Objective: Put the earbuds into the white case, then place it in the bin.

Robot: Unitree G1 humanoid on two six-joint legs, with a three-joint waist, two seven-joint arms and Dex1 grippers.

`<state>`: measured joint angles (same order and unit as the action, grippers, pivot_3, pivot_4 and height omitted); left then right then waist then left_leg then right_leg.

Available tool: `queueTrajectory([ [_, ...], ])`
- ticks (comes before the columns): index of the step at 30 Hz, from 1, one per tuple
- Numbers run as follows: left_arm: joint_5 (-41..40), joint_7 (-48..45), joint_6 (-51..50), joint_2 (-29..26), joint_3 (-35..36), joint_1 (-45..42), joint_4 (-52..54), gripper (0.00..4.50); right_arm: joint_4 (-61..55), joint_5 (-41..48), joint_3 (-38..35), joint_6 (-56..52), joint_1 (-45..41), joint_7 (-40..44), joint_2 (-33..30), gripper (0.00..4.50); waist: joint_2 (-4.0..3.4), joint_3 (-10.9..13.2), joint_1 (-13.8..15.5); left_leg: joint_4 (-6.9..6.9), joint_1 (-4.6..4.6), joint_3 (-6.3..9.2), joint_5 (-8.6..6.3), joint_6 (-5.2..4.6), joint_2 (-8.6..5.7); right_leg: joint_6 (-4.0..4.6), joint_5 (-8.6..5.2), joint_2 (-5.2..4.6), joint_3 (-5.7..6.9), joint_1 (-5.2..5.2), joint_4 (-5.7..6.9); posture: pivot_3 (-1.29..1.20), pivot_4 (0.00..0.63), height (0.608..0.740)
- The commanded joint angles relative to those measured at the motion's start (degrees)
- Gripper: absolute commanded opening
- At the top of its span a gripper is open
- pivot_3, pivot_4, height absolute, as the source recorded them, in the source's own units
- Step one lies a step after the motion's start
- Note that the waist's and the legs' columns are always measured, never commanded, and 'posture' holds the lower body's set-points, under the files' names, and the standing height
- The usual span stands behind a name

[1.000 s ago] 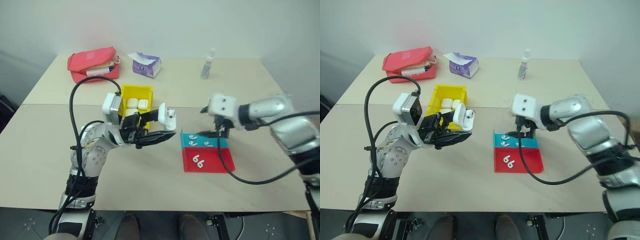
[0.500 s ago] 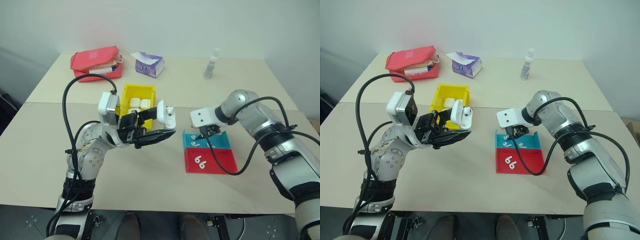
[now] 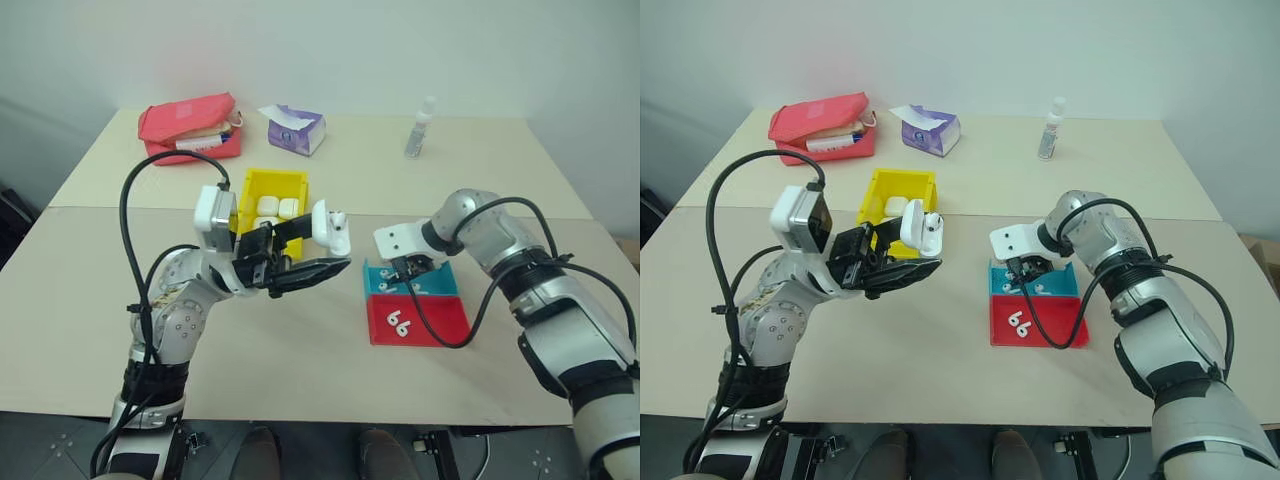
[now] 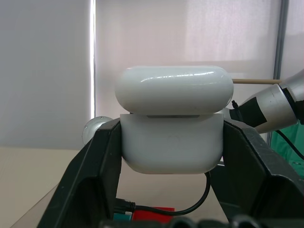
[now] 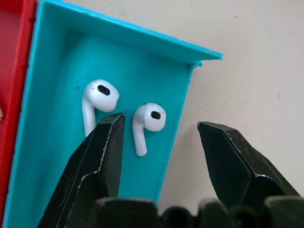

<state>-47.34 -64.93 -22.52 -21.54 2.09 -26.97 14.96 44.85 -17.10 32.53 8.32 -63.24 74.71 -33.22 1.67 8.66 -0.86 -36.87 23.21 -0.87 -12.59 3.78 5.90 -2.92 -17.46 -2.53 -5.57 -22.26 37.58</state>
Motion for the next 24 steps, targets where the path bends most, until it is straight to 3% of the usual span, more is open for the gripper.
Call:
queueTrajectory([
  [1, -1.0, 0.2, 0.5, -0.3, 0.8, 0.4, 2.4, 2.80, 1.1, -0.6, -1.2, 1.7, 0.1, 0.4, 0.1, 2.89, 0.00, 0.0, 0.0, 0.00, -0.02, 0.00, 0.00, 0.00, 0.00, 0.00, 0.00, 0.00, 0.00, 0.02, 0.01, 0.00, 0.150, 0.740],
  [5, -0.8, -0.2, 0.9, -0.4, 0.7, 0.6, 1.8, 2.80, -0.2, 0.2, -2.0, 2.6, 1.3, 2.4, -0.1, 2.04, 0.00, 0.0, 0.0, 0.00, -0.03, 0.00, 0.01, 0.01, 0.00, 0.00, 0.00, 0.00, 0.00, 0.02, 0.03, 0.00, 0.150, 0.740],
  [9, -0.3, -1.2, 1.5, -0.4, 0.7, 0.3, 0.0, 2.80, -1.9, 0.0, -2.5, 2.5, 2.9, 3.1, 0.0, 0.66, 0.00, 0.0, 0.0, 0.00, -0.03, 0.00, 0.01, 0.02, 0.00, 0.00, 0.00, 0.00, 0.00, 0.02, 0.04, 0.00, 0.150, 0.740],
  [17, 0.1, -2.5, 2.4, -0.4, 0.5, 0.7, -1.2, 2.80, -5.3, 0.1, -4.0, 0.2, 5.8, 3.3, -0.4, 0.63, 0.00, 0.0, 0.0, -0.02, -0.06, 0.00, 0.01, 0.02, 0.00, 0.00, 0.00, 0.01, 0.00, 0.05, 0.06, 0.00, 0.150, 0.740],
  [24, -0.7, -2.2, 1.4, -0.5, 0.5, 0.5, -0.3, 2.80, -11.9, 5.3, -13.2, -10.4, 4.7, 0.7, -2.8, 0.63, -0.09, 0.1, 0.0, -0.02, 0.00, 0.00, 0.02, 0.03, 0.00, 0.00, 0.00, 0.00, 0.00, 0.01, 0.06, 0.00, 0.150, 0.740],
])
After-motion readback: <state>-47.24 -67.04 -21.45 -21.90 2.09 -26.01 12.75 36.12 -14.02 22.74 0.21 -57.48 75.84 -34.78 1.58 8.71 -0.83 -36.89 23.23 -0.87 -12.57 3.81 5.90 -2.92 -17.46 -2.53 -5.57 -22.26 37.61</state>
